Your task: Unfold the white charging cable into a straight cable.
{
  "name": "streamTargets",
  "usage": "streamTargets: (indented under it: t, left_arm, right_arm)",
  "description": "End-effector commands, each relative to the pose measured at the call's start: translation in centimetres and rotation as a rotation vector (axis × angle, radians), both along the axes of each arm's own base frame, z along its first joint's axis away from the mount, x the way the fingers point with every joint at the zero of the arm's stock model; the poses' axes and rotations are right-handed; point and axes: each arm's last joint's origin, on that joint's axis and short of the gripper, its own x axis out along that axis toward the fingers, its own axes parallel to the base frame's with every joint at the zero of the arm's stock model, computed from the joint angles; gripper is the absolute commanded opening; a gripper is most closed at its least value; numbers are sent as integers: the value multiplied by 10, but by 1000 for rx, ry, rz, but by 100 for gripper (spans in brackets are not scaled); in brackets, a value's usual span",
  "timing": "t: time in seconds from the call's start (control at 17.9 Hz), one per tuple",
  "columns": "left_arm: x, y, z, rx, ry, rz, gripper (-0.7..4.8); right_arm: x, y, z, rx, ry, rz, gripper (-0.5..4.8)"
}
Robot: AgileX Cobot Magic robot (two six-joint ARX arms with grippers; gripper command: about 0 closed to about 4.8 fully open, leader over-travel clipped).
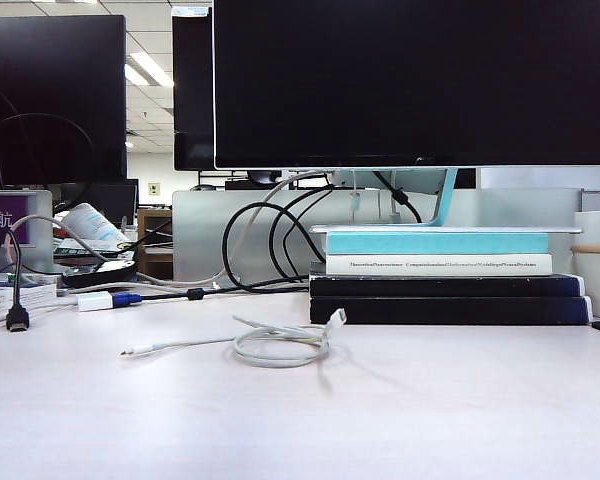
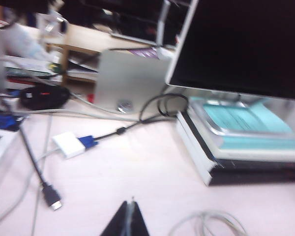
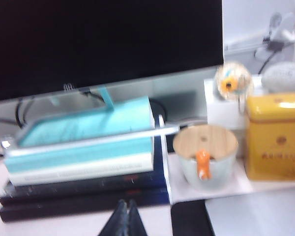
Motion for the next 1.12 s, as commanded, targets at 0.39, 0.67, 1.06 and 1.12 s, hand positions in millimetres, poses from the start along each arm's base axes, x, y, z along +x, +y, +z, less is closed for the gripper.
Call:
streamTargets:
  t: [0.39,0.67,1.06,1.12]
  left_arm:
    - [76,-21,62,339,197,-291,-6]
    - [120,-47,61,376,342,-373,-6]
    - [156,-84,23,439,613,-406,-5]
    - [160,-89,19,436,629,-429,4]
  right_arm:
    - [63,25,76,-34,270,246,-6]
    - [131,54,94,-46,468,551,-6]
    - [182,72,70,-50,652,670,-6]
    - [185,74,65,-57,663,715,-6]
